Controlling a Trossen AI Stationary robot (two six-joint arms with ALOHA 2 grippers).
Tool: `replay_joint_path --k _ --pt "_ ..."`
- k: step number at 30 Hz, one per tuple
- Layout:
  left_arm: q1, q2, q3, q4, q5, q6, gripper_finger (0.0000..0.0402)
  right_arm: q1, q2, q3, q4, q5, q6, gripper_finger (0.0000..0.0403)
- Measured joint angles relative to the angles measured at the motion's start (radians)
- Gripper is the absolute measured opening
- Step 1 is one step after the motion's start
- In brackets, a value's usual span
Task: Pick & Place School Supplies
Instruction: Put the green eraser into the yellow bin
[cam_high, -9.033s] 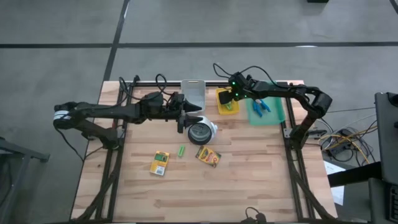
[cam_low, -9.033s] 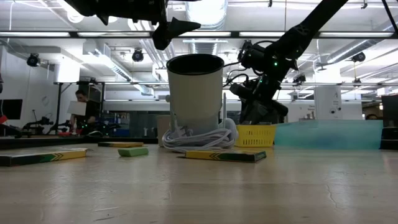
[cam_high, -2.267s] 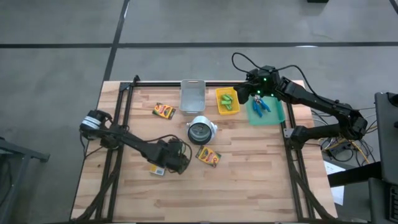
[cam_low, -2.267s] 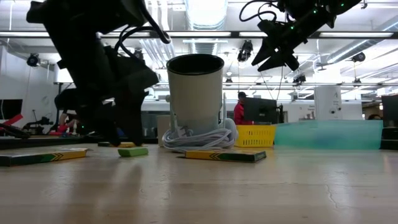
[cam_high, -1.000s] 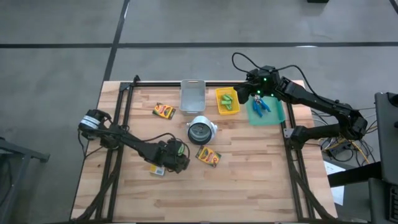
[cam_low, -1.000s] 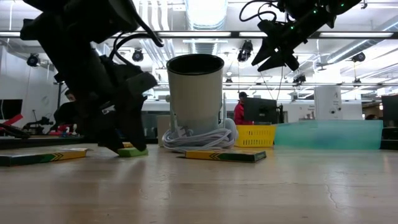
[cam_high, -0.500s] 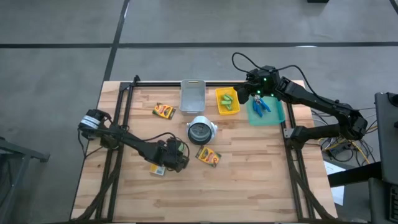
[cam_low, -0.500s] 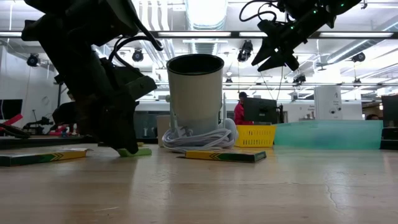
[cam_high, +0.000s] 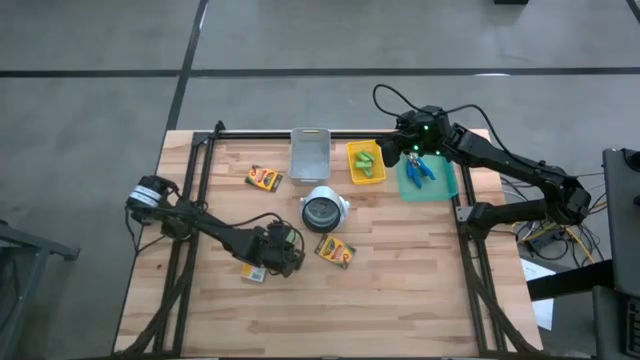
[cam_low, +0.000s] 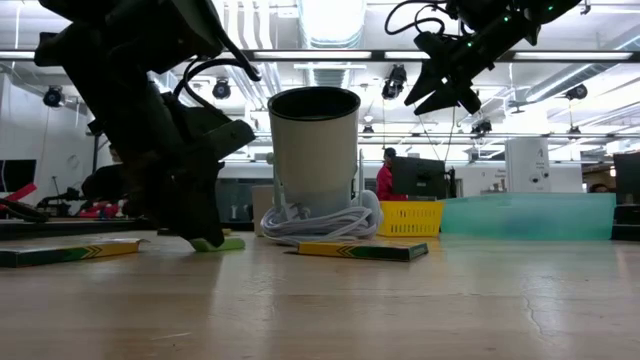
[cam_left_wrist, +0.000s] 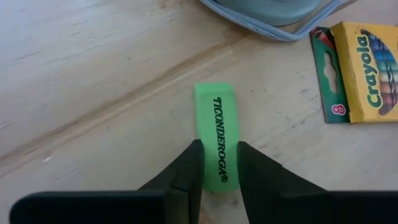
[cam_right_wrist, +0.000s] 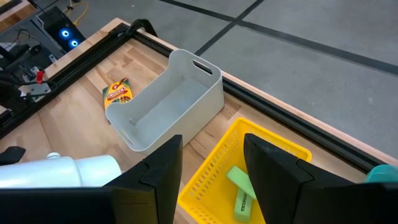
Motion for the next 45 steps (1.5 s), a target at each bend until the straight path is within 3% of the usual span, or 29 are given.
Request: replay_joint_path --k 19,28,35,40,45 --pt "0.002 -0.156 0.0 -0.092 -0.015 0.016 0.0086 0.0 0.0 0.0 0.0 0.0 0.0 0.0164" --pt "0.002 -0.436 0.0 -0.205 -0.027 0.137 0.0086 0.0 0.0 0.0 0.0 -0.001 0.0 0.0164" --pt "0.002 -0.67 0.0 0.016 -0.044 0.389 0.0086 0.001 0.0 0.0 0.0 -0.015 -0.077 0.0164" --pt "0.002 -0.741 0.001 0.215 -0.041 0.618 0.0086 0.001 0.0 0.0 0.01 -0.182 -0.23 0.0164" --pt "0.029 -0.752 0.001 0.266 0.046 0.666 0.0086 0.009 0.0 0.0 0.018 -0.381 -0.378 0.0164"
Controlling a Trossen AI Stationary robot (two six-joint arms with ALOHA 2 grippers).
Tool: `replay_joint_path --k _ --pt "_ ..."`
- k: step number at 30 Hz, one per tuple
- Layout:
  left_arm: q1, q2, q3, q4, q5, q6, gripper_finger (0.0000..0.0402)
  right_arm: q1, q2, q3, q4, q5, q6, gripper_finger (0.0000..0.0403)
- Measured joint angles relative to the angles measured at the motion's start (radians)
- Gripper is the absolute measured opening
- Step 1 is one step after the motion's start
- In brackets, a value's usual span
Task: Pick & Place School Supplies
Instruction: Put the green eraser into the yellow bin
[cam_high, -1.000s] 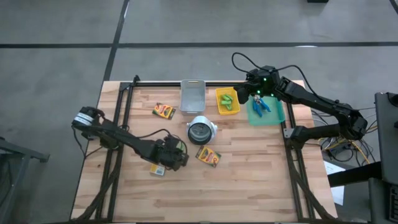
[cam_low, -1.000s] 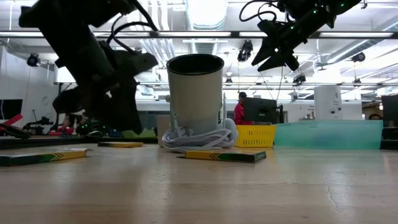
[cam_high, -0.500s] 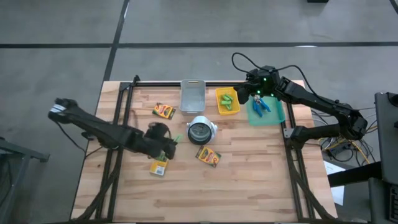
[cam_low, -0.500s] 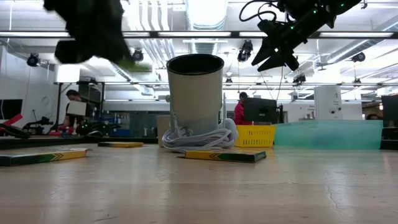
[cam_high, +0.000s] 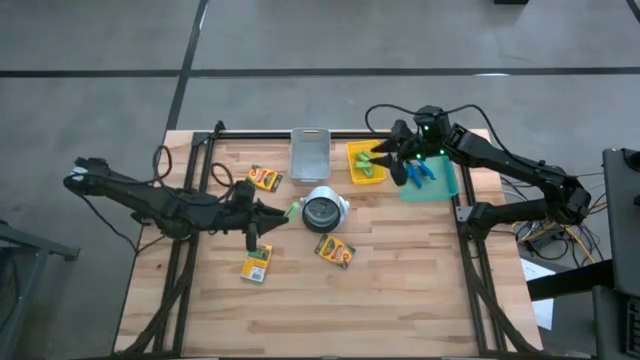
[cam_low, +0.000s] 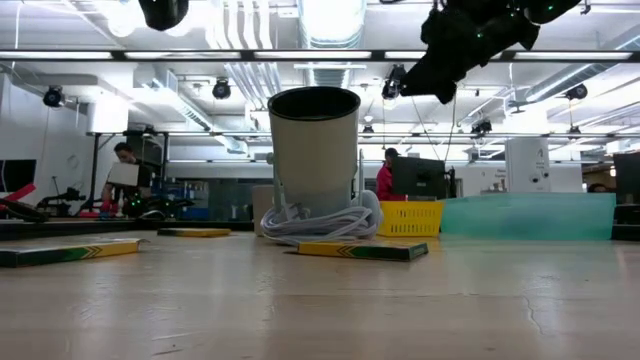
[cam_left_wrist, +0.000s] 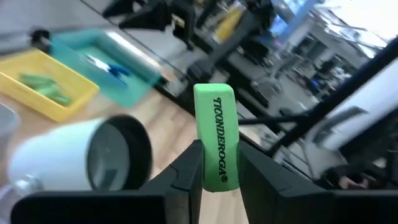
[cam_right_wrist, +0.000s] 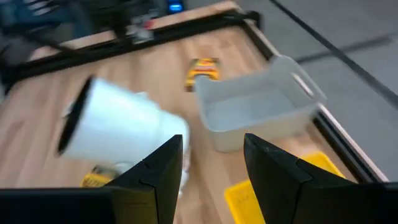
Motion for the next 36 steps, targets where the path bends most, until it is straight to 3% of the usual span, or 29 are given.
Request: replay_joint_path --k 5,17,27,32,36 --pt "0.063 0.02 0.0 0.002 0.194 -0.029 0.0086 0.052 0.0 0.0 0.008 -0.042 -0.179 0.0164" --pt "0.263 0.043 0.0 0.006 0.48 -0.089 0.0086 0.213 0.0 0.0 0.117 -0.04 -0.627 0.0146" --pt "0.36 0.074 0.0 0.131 0.717 -0.142 0.0086 0.284 0.0 0.0 0.246 -0.037 -0.711 0.0106" --pt "0.382 0.123 0.0 0.134 0.741 -0.152 0.0086 0.293 0.0 0.0 0.329 -0.038 -0.711 0.0091" --pt "0.386 0.157 0.0 0.173 0.763 -0.148 0.0086 0.293 0.0 0.0 0.343 -0.037 -0.581 0.0086"
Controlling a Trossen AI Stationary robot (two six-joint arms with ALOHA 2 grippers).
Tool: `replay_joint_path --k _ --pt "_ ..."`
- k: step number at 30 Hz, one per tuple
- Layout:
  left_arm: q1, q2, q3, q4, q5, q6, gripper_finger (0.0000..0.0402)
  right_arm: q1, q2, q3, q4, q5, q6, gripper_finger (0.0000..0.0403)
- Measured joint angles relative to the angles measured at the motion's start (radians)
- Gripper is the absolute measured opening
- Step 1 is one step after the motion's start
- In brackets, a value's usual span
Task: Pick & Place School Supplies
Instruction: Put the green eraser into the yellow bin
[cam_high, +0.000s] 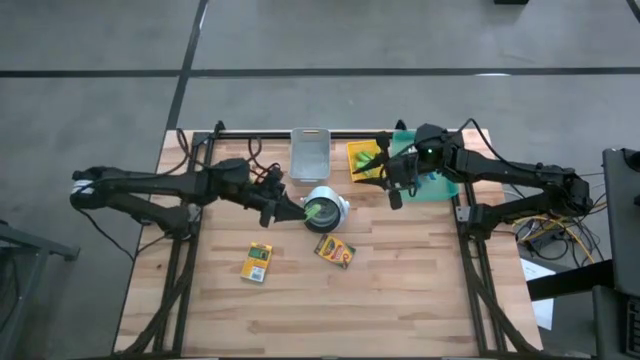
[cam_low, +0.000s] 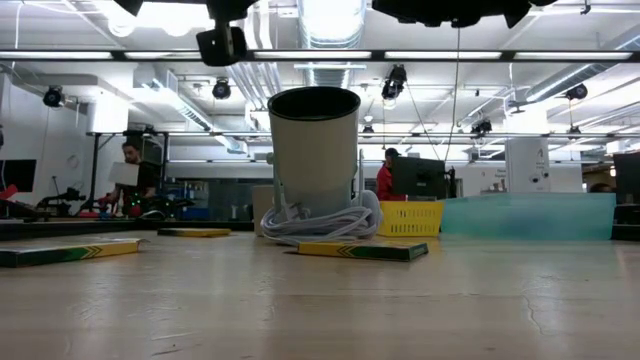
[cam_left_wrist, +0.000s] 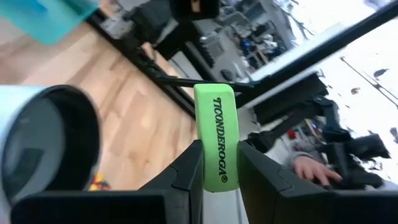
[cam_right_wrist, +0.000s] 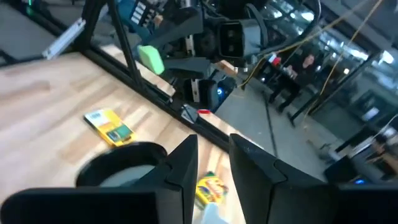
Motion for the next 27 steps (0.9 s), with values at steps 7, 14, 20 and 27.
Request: replay_joint_path --k 7,14,20,27 --pt "0.003 0.029 0.0 0.08 0.059 0.001 0.0086 0.004 0.0 0.0 -0.001 0.104 0.127 0.01" --pt "0.011 0.027 0.0 0.084 0.058 0.009 0.0086 0.007 0.0 0.0 -0.001 0.105 0.152 0.0136" --pt "0.02 0.027 0.0 0.084 0.057 0.009 0.0086 0.007 0.0 0.0 -0.001 0.105 0.169 0.0172" --pt "0.026 0.027 0.0 0.084 0.057 0.009 0.0086 0.007 0.0 0.0 -0.002 0.104 0.182 0.0211"
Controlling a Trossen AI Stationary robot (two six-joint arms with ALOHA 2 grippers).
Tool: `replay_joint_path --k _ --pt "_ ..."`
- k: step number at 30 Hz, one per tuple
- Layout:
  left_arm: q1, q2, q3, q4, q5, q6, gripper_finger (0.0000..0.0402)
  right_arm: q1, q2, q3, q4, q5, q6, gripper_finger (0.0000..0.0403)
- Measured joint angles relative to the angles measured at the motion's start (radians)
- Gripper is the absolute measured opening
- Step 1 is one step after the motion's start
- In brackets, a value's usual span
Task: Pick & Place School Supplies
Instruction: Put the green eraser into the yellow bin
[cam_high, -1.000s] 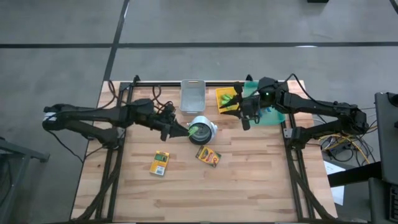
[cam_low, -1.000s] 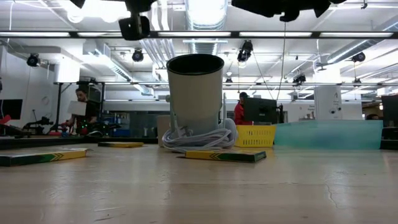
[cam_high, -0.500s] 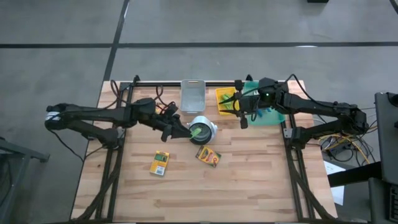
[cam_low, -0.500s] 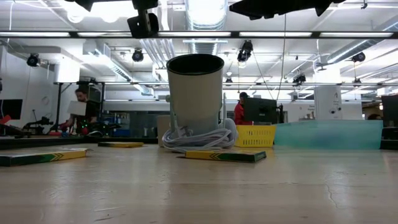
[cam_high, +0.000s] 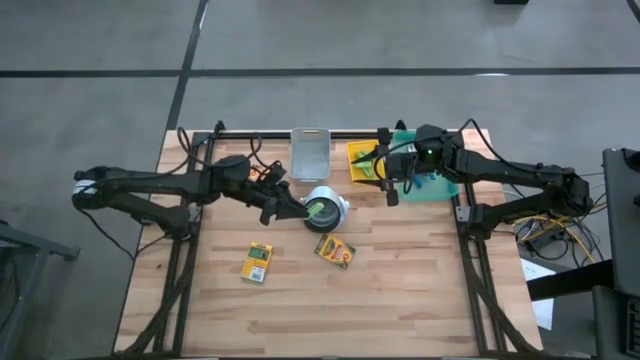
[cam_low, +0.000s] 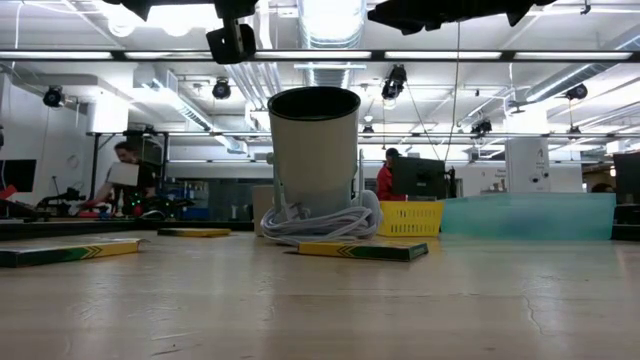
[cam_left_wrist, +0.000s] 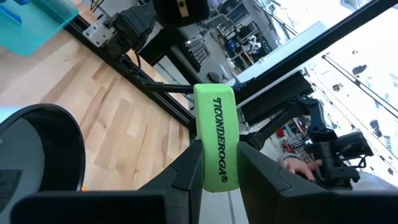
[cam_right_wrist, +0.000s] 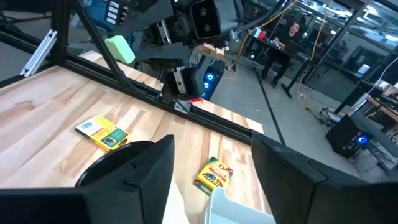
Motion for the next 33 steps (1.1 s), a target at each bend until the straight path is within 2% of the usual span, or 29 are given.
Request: replay_joint_path --k 5,15,24,33 --pt "0.002 0.0 0.0 0.0 0.0 0.0 0.0086 0.016 0.0 0.0 0.001 -0.002 -0.006 0.0224" --pt "0.007 0.0 0.0 0.0 0.0 0.003 0.0086 0.134 0.091 0.0 0.131 -0.01 -0.228 0.0226" --pt "0.008 0.005 0.0 -0.002 0.0 0.017 0.0086 0.143 0.153 0.0 0.241 -0.001 -0.231 0.0226" --pt "0.023 0.092 0.0 0.023 0.004 0.035 0.0086 0.158 0.159 0.0 0.248 -0.003 -0.235 0.0226"
